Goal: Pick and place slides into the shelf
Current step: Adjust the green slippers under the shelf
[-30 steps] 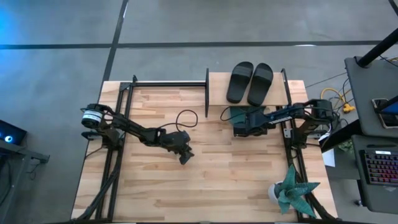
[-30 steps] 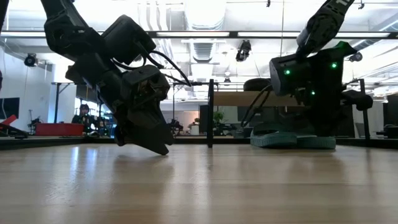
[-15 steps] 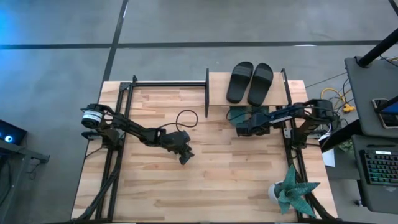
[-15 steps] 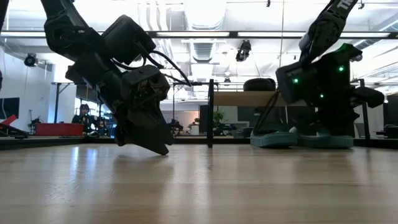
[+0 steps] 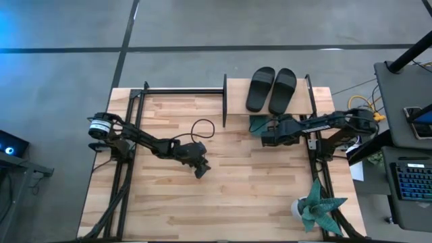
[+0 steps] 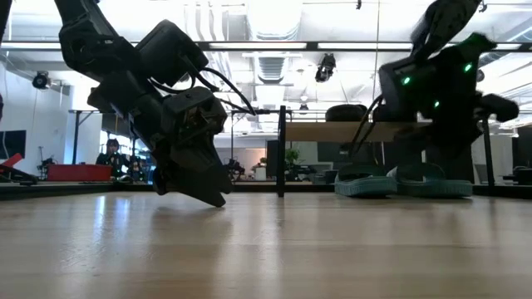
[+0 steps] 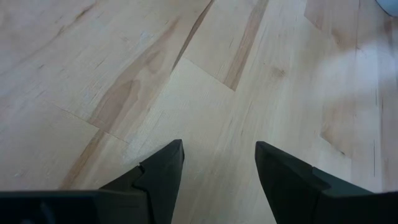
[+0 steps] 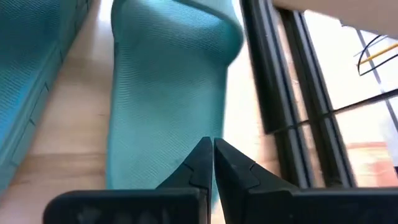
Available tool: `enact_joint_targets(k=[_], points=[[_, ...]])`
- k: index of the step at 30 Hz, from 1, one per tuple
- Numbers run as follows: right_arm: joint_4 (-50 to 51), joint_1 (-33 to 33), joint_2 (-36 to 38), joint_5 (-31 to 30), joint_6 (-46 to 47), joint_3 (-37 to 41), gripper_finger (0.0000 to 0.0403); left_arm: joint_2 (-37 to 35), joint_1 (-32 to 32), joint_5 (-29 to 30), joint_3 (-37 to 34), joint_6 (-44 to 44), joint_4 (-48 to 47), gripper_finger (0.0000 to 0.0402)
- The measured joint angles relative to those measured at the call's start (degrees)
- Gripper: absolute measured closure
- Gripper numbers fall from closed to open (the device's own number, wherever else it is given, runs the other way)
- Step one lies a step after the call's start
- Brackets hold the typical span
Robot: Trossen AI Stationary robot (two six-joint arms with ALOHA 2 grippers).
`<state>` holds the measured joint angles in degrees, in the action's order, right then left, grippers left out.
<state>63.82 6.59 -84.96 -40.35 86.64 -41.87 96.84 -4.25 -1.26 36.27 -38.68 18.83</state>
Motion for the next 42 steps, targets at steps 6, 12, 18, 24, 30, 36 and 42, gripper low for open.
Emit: enact_joint_targets(k=[6, 12, 18, 24, 30, 36, 42], points=[[2.9, -2.0, 5.1, 9.2, 1.4, 2.0, 0.0394, 0.0, 0.0, 0.0, 0.0, 0.0, 0.0, 0.021], [0.1, -4.1, 6.1, 15.4, -1.0, 4.4, 0.0394, 0.0, -0.1, 0.5, 0.0, 0.0, 0.0, 0.021], [-8.2, -4.2, 4.1, 18.4, -1.3, 7.5, 0.0394, 0.0, -0.1, 0.8, 0.0, 0.0, 0.1, 0.021], [-8.8, -4.2, 1.7, 16.0, 1.7, 9.1, 0.0394, 0.0, -0.1, 0.9, 0.0, 0.0, 0.1, 0.021], [-9.0, -4.2, 0.5, 13.3, 3.0, 9.3, 0.0394, 0.0, 0.0, 0.9, 0.0, 0.0, 0.1, 0.021], [-9.2, -4.2, 0.4, 11.5, 2.9, 8.5, 0.0394, 0.0, 0.0, 1.0, 0.0, 0.0, 0.1, 0.021], [-9.0, -4.2, 0.4, 9.9, 2.9, 7.6, 0.0394, 0.0, 0.0, 1.0, 0.0, 0.0, 0.1, 0.021]])
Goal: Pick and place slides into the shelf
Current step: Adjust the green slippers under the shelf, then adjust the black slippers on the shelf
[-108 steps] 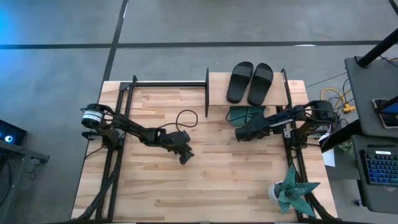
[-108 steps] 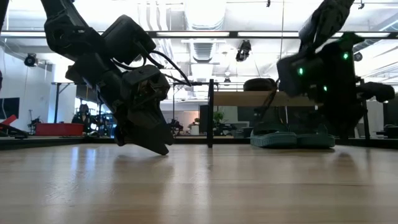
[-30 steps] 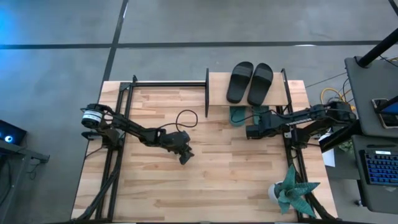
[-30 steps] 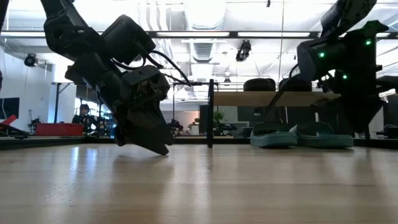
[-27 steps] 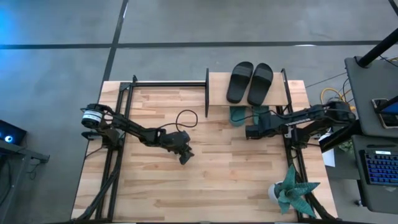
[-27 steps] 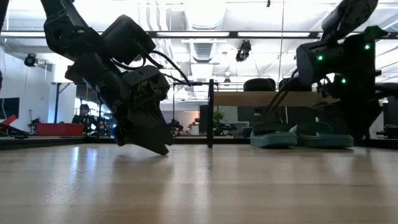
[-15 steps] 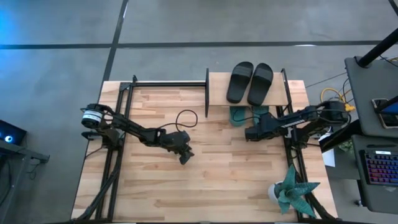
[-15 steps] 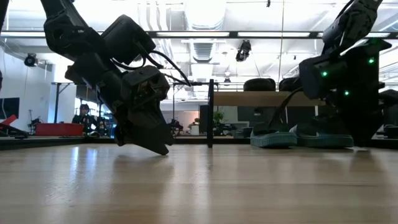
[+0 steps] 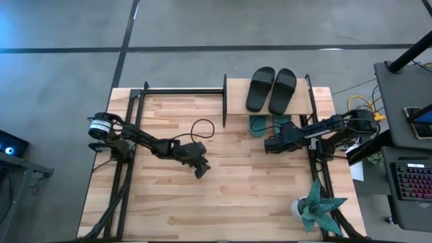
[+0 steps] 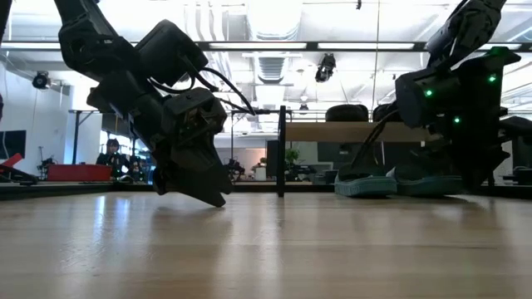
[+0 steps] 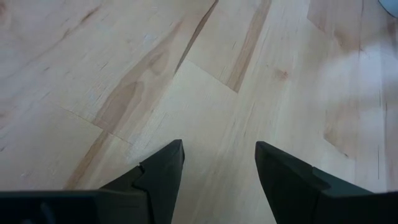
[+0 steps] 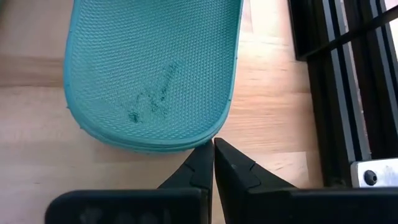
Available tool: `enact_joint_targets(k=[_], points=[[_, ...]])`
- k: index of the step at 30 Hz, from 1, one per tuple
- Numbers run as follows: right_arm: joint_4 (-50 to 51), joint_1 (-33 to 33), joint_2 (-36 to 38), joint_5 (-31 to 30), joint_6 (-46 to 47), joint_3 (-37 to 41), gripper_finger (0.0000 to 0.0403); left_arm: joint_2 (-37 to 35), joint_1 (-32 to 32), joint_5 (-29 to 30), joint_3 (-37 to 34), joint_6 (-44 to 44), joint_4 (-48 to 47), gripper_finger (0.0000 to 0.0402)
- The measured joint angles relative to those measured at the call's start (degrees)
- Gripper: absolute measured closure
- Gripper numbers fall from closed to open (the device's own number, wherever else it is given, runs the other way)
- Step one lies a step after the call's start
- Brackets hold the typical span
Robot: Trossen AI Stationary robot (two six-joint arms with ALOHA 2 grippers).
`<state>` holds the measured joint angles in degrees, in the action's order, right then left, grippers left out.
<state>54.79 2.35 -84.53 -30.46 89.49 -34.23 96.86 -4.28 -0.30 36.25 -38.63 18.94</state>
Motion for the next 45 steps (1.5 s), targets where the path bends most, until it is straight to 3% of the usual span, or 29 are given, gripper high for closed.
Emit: enact_joint_targets(k=[9, 13, 18, 23, 27, 30, 34, 38, 45], points=[[6.0, -2.7, 1.6, -1.3, 3.4, -4.1, 0.0394, 0.0, 0.0, 0.0, 0.0, 0.1, 0.0, 0.021], [9.8, -5.3, 2.0, -2.7, 4.2, -9.1, 0.0394, 0.0, 0.0, 0.0, 0.0, 0.1, 0.0, 0.021], [10.0, -7.4, 3.1, -4.3, -1.9, -18.0, 0.0394, 0.0, 0.0, 0.0, 0.0, 0.1, 0.0, 0.021], [16.7, -5.7, 4.9, -13.6, -5.5, -29.7, 0.0394, 0.0, 0.0, 0.0, 0.0, 0.0, 0.0, 0.021], [27.2, 0.5, 6.2, -19.3, -8.0, -36.2, 0.0394, 0.0, 0.0, 0.0, 0.0, 0.0, 0.0, 0.021], [29.6, 7.6, 7.1, -18.3, -12.8, -36.6, 0.0394, 0.0, 0.0, 0.0, 0.0, 0.0, 0.0, 0.021], [23.1, 15.1, 7.9, -15.1, -23.2, -34.5, 0.0394, 0.0, 0.0, 0.0, 0.0, 0.0, 0.0, 0.021], [13.0, 17.4, 7.9, -13.0, -32.7, -31.8, 0.0394, 0.0, 0.0, 0.0, 0.0, -0.1, 0.0, 0.021], [11.5, 18.7, 8.9, -12.2, -32.9, -26.5, 0.0395, 0.0, 0.0, 0.1, 0.0, -1.6, 0.1, 0.021]])
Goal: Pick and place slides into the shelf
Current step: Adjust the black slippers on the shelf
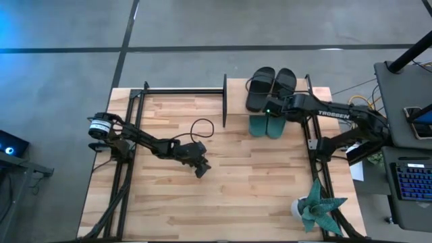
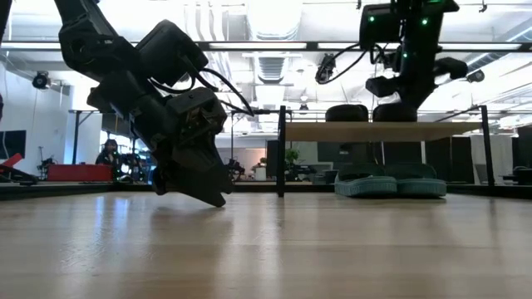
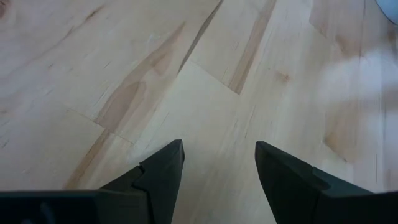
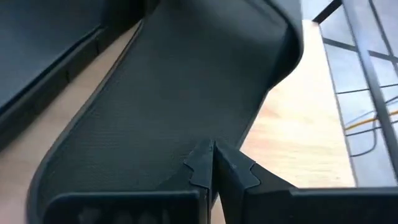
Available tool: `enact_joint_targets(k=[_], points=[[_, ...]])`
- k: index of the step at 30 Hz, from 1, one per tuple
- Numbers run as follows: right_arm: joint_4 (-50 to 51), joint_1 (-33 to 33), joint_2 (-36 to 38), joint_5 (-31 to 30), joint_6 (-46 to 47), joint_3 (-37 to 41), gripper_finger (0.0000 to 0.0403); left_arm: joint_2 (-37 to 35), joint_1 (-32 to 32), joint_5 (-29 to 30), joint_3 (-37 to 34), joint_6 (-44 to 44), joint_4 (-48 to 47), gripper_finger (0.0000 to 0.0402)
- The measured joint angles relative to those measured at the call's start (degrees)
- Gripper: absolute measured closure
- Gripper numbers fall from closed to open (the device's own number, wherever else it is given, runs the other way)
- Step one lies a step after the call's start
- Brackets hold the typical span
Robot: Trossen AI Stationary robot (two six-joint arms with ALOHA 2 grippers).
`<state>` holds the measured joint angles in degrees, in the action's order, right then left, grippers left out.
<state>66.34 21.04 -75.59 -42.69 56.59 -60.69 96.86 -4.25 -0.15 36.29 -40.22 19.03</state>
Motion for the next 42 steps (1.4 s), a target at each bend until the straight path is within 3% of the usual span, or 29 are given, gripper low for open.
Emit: enact_joint_targets(k=[11, 16, 42], points=[[-9.2, -0.4, 4.7, 1.7, 0.4, 3.2, 0.0394, 0.0, 0.0, 0.0, 0.0, 0.1, 0.0, 0.021], [-12.9, -0.4, 4.5, 5.5, -2.0, 3.7, 0.0394, 0.0, 0.0, 0.0, 0.0, 0.2, 0.0, 0.021], [-8.3, -1.1, 9.0, 4.1, -1.1, 6.8, 0.0394, 0.0, 0.0, 0.9, -0.1, 0.6, 0.0, 0.021]])
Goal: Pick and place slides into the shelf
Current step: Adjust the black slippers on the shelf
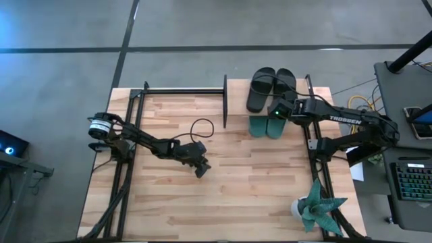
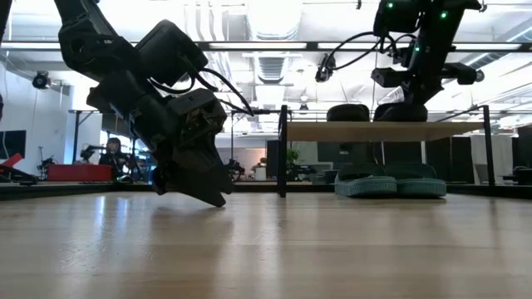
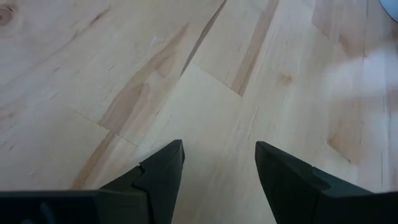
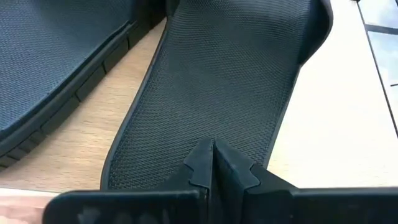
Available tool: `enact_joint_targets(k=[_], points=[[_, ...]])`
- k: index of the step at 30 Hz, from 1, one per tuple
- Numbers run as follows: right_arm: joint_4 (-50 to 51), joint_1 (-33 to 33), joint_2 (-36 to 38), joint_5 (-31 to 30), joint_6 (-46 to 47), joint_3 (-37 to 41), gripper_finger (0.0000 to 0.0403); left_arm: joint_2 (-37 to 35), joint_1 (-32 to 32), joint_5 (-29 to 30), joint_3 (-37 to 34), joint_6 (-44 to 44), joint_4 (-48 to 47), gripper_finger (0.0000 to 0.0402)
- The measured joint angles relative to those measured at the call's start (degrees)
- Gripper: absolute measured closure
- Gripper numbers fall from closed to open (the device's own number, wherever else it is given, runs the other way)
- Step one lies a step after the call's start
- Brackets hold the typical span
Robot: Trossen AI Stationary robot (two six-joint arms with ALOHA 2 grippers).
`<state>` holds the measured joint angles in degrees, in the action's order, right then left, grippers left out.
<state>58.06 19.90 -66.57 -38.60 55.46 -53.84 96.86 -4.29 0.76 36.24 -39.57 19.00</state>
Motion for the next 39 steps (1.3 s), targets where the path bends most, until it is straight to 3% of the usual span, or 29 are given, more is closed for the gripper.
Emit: enact_joint_targets(k=[12, 18, 24, 31, 39], points=[[-1.3, -1.6, 1.1, -4.1, -0.3, -5.2, 0.0394, 0.0, 0.0, 0.3, 0.0, 0.0, 0.0, 0.021], [-12.8, -1.5, -1.0, 5.0, -6.0, -7.3, 0.0394, 0.0, 0.0, 0.9, 0.0, 0.0, 0.0, 0.021], [-16.8, -1.6, -7.3, 8.8, -8.0, -8.7, 0.0394, 0.0, 0.0, 1.1, 0.0, -0.1, 0.0, 0.021], [-16.9, -3.0, -14.1, 8.8, -11.8, -12.4, 0.0394, 0.0, 0.0, 1.1, 0.0, -0.4, 0.0, 0.021], [-12.9, -3.2, -16.7, 9.8, -11.5, -12.5, 0.0394, 0.0, 0.0, 1.1, 0.0, -0.5, 0.0, 0.021]])
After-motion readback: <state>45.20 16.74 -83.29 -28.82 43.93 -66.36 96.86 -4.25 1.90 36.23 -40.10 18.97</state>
